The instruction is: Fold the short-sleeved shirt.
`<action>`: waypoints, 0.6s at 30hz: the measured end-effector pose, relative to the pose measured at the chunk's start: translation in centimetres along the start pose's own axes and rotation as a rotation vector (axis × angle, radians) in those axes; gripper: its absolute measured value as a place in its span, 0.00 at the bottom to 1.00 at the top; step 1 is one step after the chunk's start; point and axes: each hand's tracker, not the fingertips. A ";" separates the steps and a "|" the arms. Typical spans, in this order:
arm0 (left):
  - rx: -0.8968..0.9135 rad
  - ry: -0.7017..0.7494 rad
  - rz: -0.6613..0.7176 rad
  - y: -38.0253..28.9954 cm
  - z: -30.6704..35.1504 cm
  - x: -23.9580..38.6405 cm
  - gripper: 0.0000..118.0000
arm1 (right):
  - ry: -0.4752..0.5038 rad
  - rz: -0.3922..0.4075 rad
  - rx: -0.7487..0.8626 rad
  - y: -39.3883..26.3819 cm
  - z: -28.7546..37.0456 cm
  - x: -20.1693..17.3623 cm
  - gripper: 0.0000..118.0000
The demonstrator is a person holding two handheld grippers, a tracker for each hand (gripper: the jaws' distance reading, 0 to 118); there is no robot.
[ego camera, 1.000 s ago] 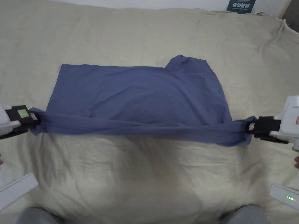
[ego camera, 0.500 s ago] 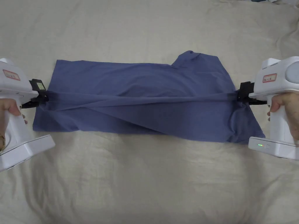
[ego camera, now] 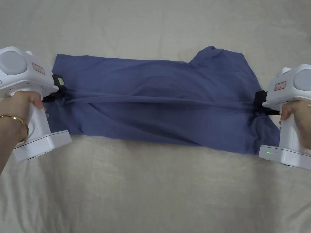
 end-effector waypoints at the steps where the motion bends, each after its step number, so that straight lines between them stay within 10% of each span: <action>1: 0.005 0.000 0.001 0.0 0.0 0.0 0.36 | 0.001 0.006 0.003 0.0 0.3 -0.1 0.06; 3: 0.019 0.020 -0.024 0.1 0.1 0.2 0.75 | 0.008 0.018 0.007 0.0 0.9 -0.2 0.23; 4: 0.023 0.031 -0.041 0.2 0.6 0.1 0.93 | 0.011 0.019 0.020 0.1 1.6 -0.2 0.51; 8: 0.106 0.021 -0.069 -0.4 5.0 1.3 0.98 | 0.023 0.028 0.110 0.9 5.1 0.2 0.79; 18: 0.417 0.079 -0.357 -5.2 15.3 -0.3 0.98 | 0.088 0.142 0.543 -4.9 17.9 0.5 0.79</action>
